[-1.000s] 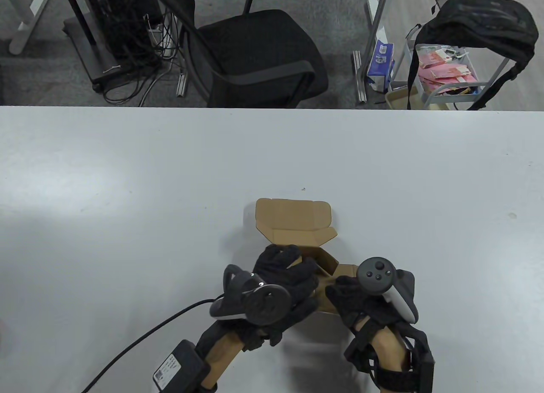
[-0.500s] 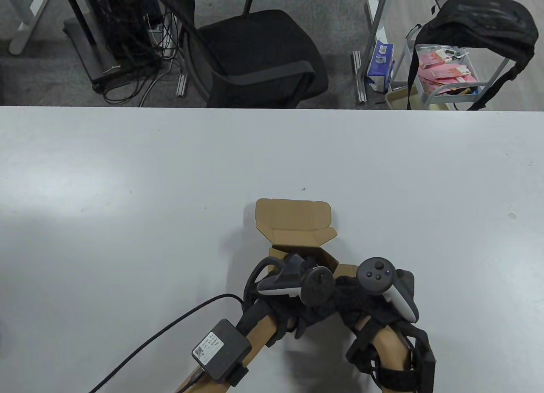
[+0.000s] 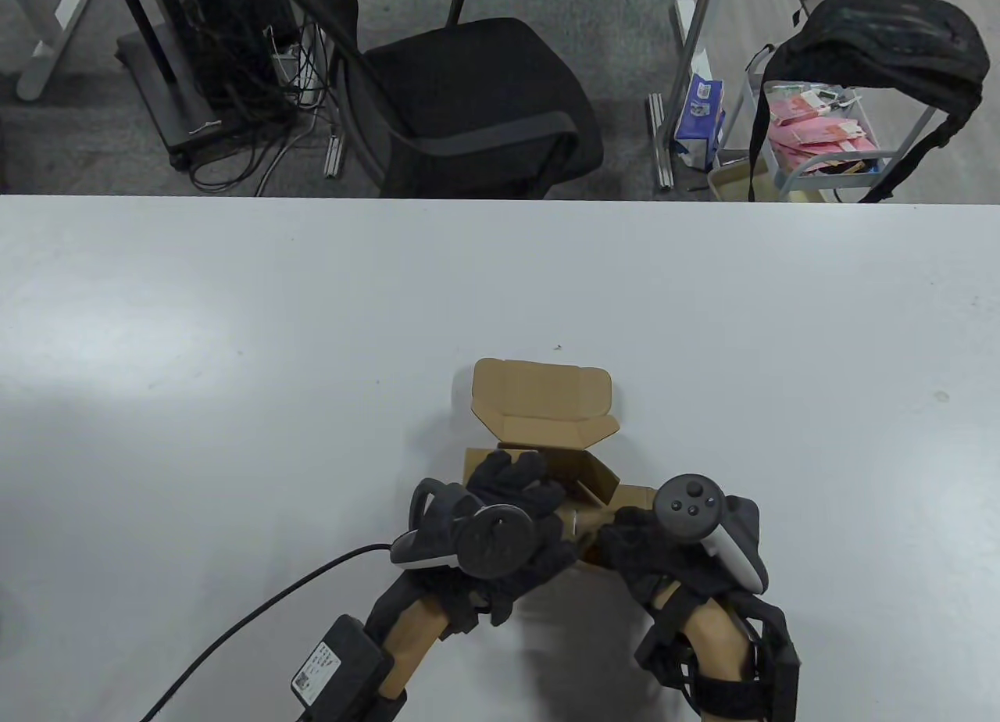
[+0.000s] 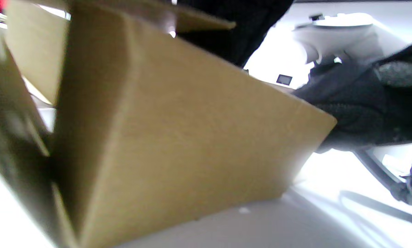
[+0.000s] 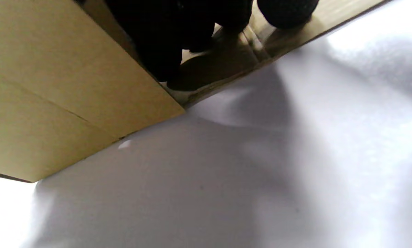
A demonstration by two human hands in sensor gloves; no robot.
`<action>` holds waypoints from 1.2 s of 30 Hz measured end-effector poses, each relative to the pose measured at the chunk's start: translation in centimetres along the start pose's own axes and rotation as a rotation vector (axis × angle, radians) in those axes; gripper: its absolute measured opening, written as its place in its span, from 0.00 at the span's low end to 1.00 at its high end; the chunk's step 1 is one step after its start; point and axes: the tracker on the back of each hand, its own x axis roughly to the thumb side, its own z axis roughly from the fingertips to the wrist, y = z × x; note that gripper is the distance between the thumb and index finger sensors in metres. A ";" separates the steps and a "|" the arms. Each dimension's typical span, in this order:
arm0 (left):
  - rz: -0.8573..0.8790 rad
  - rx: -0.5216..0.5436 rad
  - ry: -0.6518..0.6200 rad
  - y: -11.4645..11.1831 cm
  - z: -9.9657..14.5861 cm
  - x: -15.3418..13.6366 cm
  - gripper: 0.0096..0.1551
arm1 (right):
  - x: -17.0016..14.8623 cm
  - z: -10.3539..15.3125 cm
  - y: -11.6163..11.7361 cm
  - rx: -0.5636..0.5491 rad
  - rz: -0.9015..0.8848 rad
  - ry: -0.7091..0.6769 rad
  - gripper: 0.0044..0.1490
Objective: Fully disassemble small mailer box
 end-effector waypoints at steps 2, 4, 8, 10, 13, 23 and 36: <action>0.017 0.042 0.015 0.4 1.1 -0.9 0.44 | 0.1 0.0 0.0 -0.002 -0.004 -0.006 0.39; 0.018 0.095 0.034 0.7 2.2 -2.0 0.44 | 0.2 -0.1 -0.1 -0.018 -0.003 -0.011 0.39; 0.019 0.102 0.110 0.7 4.3 -4.4 0.45 | 0.3 -0.1 0.0 -0.022 0.001 -0.009 0.39; 0.045 0.128 0.129 1.0 5.2 -5.1 0.45 | 0.4 0.0 0.1 -0.026 0.006 -0.007 0.39; 0.045 0.186 0.186 2.0 6.3 -5.9 0.44 | 0.6 0.0 0.1 -0.044 0.013 -0.017 0.39; -0.004 0.052 0.508 1.7 7.9 -10.0 0.43 | 3.3 1.4 -0.3 -0.138 0.082 -0.235 0.37; -0.001 0.072 0.491 1.8 8.2 -10.6 0.41 | 4.9 1.8 1.4 -0.049 0.229 -0.378 0.53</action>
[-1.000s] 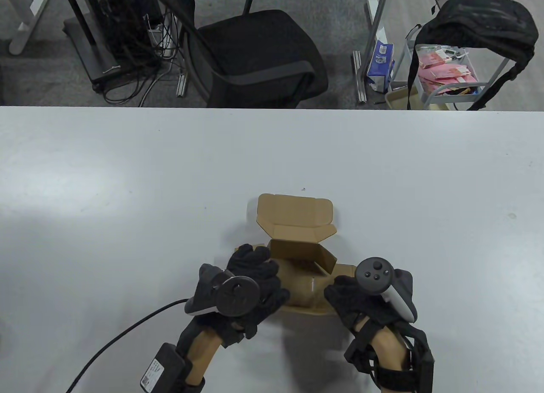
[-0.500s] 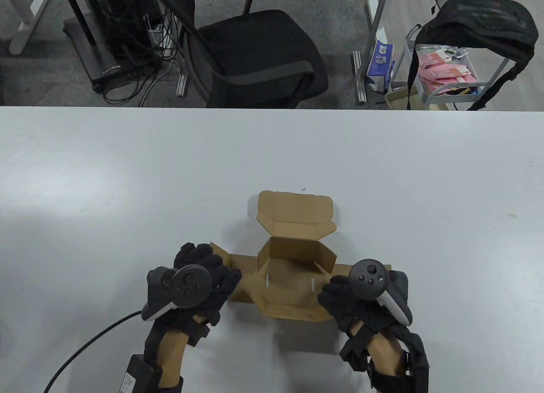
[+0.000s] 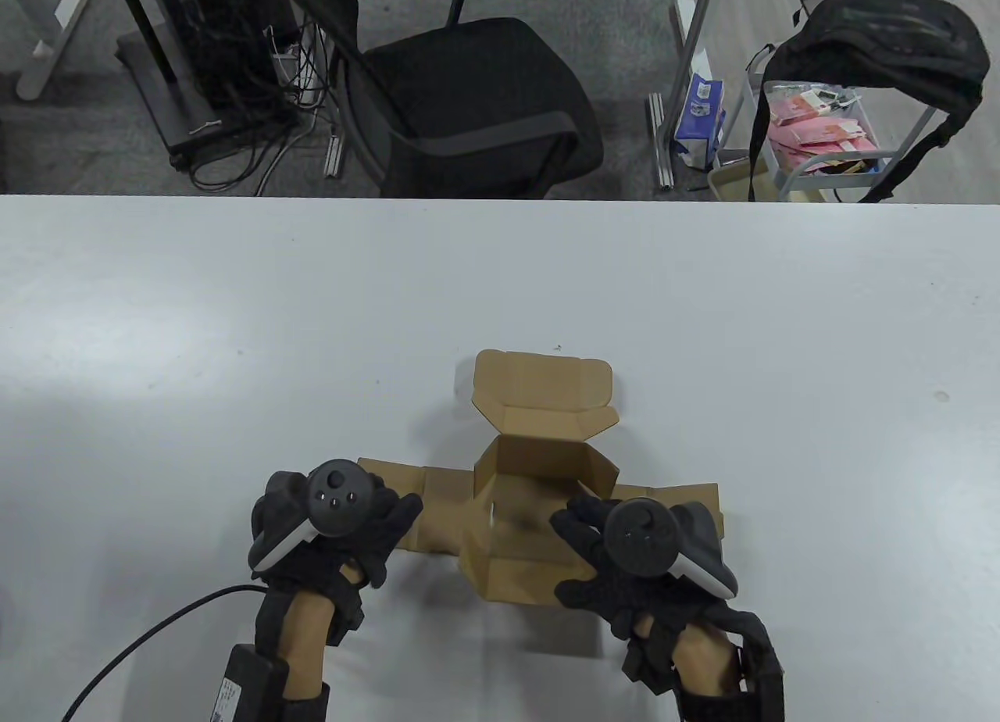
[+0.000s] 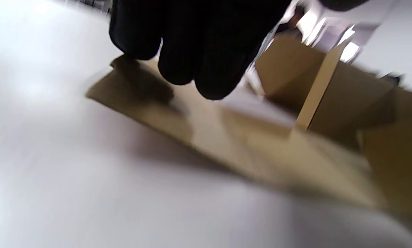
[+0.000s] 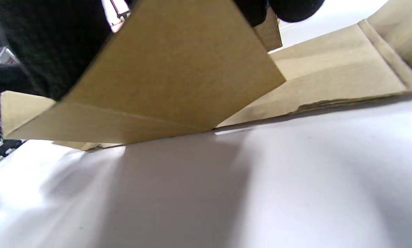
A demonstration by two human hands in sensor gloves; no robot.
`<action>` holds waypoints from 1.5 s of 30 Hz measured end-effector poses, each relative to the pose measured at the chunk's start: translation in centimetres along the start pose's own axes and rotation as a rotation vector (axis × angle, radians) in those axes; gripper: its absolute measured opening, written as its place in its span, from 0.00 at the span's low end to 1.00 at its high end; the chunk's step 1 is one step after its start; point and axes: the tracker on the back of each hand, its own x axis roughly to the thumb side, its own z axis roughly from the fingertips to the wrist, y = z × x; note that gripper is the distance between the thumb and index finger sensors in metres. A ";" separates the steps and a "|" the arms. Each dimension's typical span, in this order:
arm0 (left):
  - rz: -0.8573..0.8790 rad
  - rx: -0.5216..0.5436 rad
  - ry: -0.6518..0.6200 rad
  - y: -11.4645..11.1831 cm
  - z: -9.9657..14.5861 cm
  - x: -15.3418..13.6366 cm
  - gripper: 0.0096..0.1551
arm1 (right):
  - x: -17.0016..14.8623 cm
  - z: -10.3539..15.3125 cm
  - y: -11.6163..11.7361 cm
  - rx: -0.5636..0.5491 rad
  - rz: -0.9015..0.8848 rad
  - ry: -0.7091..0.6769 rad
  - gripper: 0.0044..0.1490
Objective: Fully disassemble small mailer box
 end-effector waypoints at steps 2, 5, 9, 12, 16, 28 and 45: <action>-0.039 0.243 -0.103 1.3 0.9 1.7 0.39 | 0.1 0.0 0.1 0.000 0.034 0.006 0.56; -0.072 0.413 -0.225 2.1 2.2 4.5 0.38 | 0.0 -0.1 0.4 0.007 0.073 0.019 0.58; -0.106 0.334 -0.334 0.7 1.7 6.8 0.39 | -0.5 -0.4 0.9 0.034 0.097 0.049 0.60; -0.135 0.145 -0.337 -1.3 0.6 7.4 0.42 | -0.8 -0.7 1.1 0.043 0.129 0.080 0.63; -0.164 0.025 -0.309 -2.6 -0.2 7.2 0.43 | -1.1 -1.0 1.5 0.071 0.155 0.109 0.65; -0.187 -0.290 -0.157 -5.7 -2.4 4.6 0.55 | -3.5 -3.0 2.6 0.209 0.137 0.224 0.70; -0.178 -0.441 -0.061 -7.4 -3.3 3.1 0.57 | -4.8 -3.5 2.5 0.254 0.090 0.271 0.69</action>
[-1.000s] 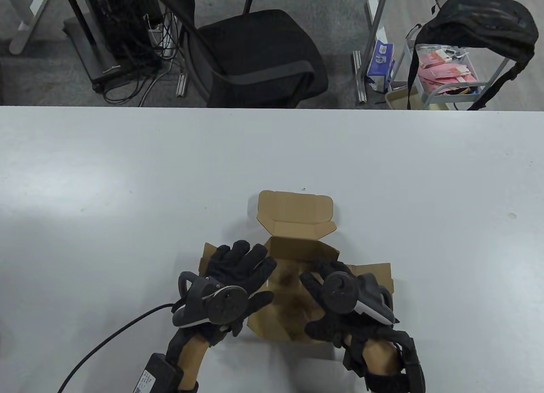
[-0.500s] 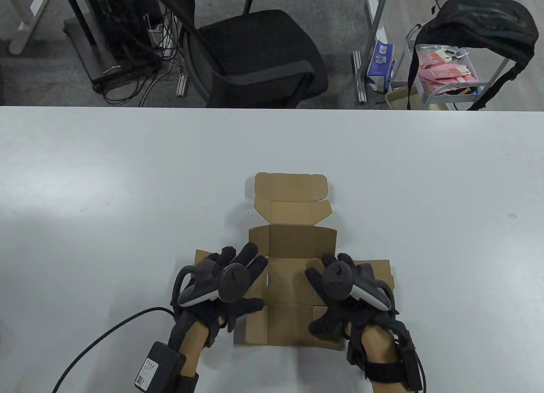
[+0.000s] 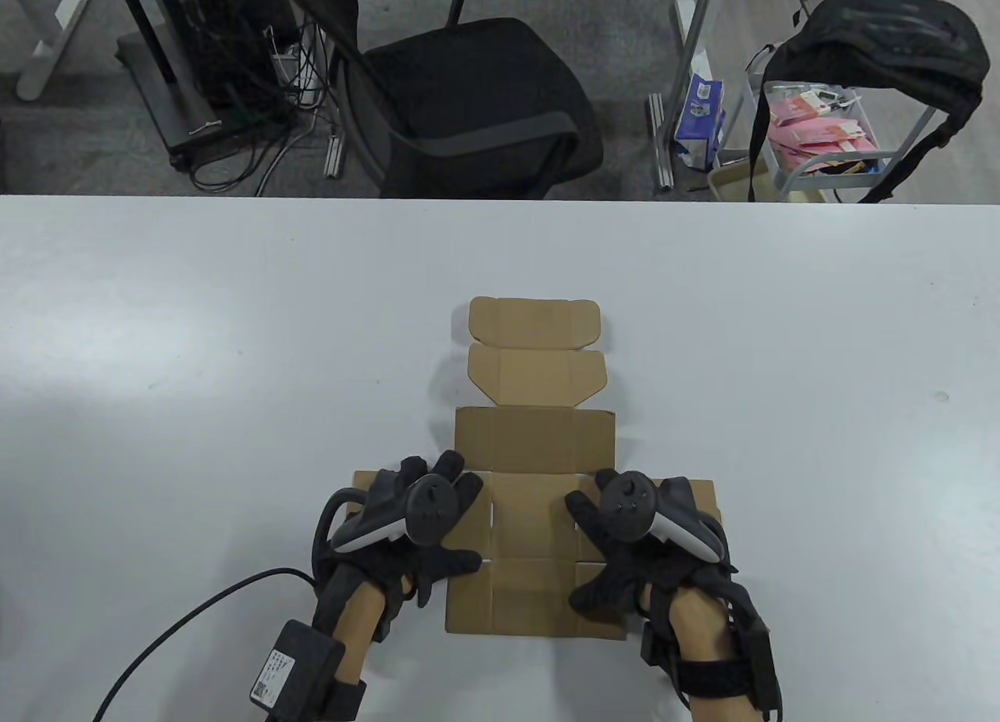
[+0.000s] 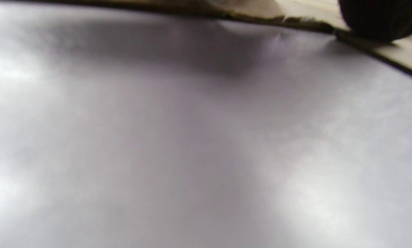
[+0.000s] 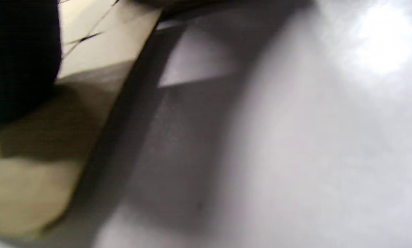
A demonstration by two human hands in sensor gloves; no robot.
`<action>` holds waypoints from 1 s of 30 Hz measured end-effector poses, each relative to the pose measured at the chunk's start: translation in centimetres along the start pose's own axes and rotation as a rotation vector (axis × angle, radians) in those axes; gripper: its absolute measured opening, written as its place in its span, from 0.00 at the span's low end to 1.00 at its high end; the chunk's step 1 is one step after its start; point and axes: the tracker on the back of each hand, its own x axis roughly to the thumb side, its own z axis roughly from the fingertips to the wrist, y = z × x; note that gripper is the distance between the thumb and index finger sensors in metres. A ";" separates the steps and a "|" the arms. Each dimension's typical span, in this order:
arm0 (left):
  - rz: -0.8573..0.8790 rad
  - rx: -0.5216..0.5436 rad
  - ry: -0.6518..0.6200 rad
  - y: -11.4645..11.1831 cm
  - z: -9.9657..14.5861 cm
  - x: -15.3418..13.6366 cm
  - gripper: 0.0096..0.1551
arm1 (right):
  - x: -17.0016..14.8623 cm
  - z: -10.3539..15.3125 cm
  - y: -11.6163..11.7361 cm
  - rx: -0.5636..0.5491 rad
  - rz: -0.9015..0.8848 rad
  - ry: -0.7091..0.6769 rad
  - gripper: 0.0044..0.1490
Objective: Fully disassemble small mailer box
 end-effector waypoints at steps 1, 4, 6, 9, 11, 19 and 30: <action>0.004 -0.003 0.002 0.0 0.0 -0.1 0.57 | 0.0 0.0 0.0 0.000 0.002 0.003 0.69; 0.006 -0.009 0.007 0.0 -0.1 -0.1 0.57 | 0.0 0.0 -0.2 -0.002 0.018 0.008 0.69; 0.015 -0.006 0.009 0.0 -0.1 -0.2 0.57 | 0.0 -0.1 -0.4 -0.013 0.035 0.009 0.69; 0.022 -0.010 0.011 0.0 -0.1 -0.2 0.57 | 0.0 -0.1 -0.4 -0.027 0.037 0.011 0.69; 0.030 -0.015 0.012 -0.1 0.0 -0.2 0.57 | 0.0 0.0 -0.3 -0.032 0.028 0.005 0.69; 0.045 0.039 -0.025 0.5 0.9 0.1 0.53 | -0.5 1.2 -0.2 -0.089 -0.099 -0.104 0.63; 0.147 0.271 -0.097 3.0 4.3 0.7 0.47 | 0.3 3.4 -1.2 -0.290 -0.105 -0.151 0.62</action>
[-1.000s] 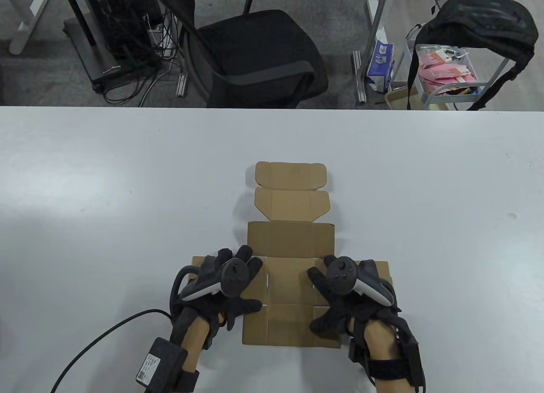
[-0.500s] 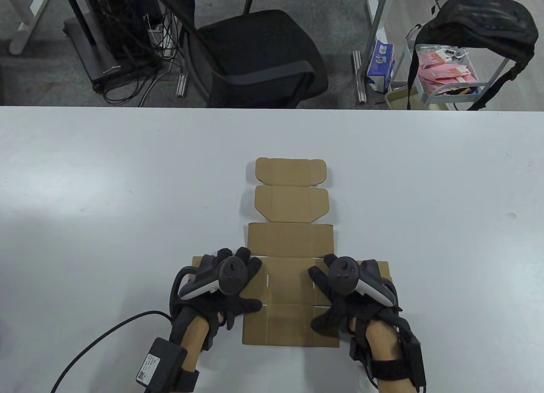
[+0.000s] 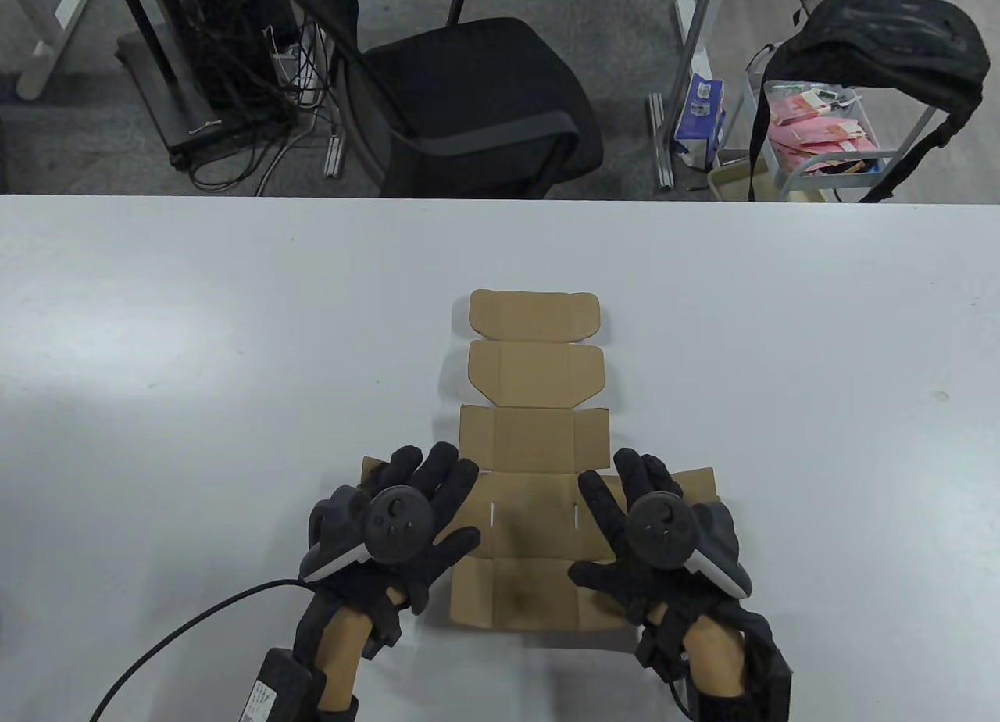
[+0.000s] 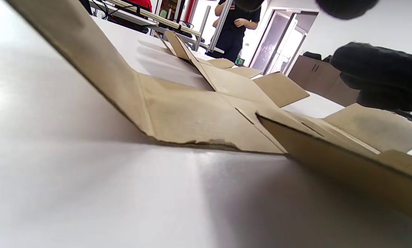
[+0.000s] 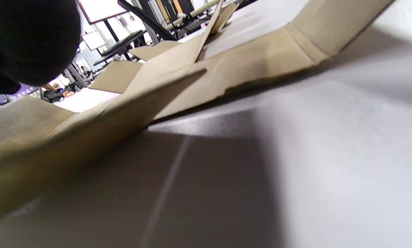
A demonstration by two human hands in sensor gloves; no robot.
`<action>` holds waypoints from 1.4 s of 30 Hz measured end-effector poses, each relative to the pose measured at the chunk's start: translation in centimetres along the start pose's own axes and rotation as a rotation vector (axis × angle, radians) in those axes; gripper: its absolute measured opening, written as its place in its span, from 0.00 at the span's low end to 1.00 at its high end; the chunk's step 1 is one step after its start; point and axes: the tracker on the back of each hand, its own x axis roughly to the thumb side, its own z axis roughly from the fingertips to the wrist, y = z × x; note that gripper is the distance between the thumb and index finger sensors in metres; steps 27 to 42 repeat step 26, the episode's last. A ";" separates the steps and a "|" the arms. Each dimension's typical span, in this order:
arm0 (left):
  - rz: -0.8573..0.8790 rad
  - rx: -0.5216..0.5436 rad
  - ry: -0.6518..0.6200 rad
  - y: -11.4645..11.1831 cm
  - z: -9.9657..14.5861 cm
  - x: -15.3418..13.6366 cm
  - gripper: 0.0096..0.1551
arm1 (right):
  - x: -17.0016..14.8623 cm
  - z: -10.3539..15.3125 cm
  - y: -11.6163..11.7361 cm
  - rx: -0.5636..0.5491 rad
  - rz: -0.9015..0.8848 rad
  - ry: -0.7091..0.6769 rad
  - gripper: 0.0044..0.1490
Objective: Fully disassemble small mailer box
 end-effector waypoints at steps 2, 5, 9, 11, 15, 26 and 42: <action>0.024 -0.005 0.001 0.0 0.0 -0.1 0.47 | -0.2 -0.2 0.2 0.016 -0.003 0.015 0.62; 0.045 -0.022 0.009 -0.2 -0.1 -0.4 0.47 | -0.3 -0.2 0.4 0.026 -0.015 0.019 0.62; 0.052 -0.047 0.020 -0.4 -0.1 -0.7 0.47 | 0.0 -0.2 0.5 0.029 -0.013 0.018 0.62; 0.062 -0.052 0.022 -0.4 -0.2 -0.8 0.47 | 0.1 -0.2 0.7 0.039 -0.010 0.016 0.62; 0.067 -0.060 0.022 -0.5 -0.2 -0.7 0.47 | 0.1 -0.3 0.8 0.047 -0.009 0.015 0.62; 0.079 -0.079 0.021 -0.7 -0.2 -0.5 0.46 | 0.1 -0.2 0.9 0.055 -0.013 0.021 0.61; 0.079 -0.079 0.021 -0.7 -0.2 -0.5 0.46 | 0.1 -0.2 0.9 0.055 -0.013 0.021 0.61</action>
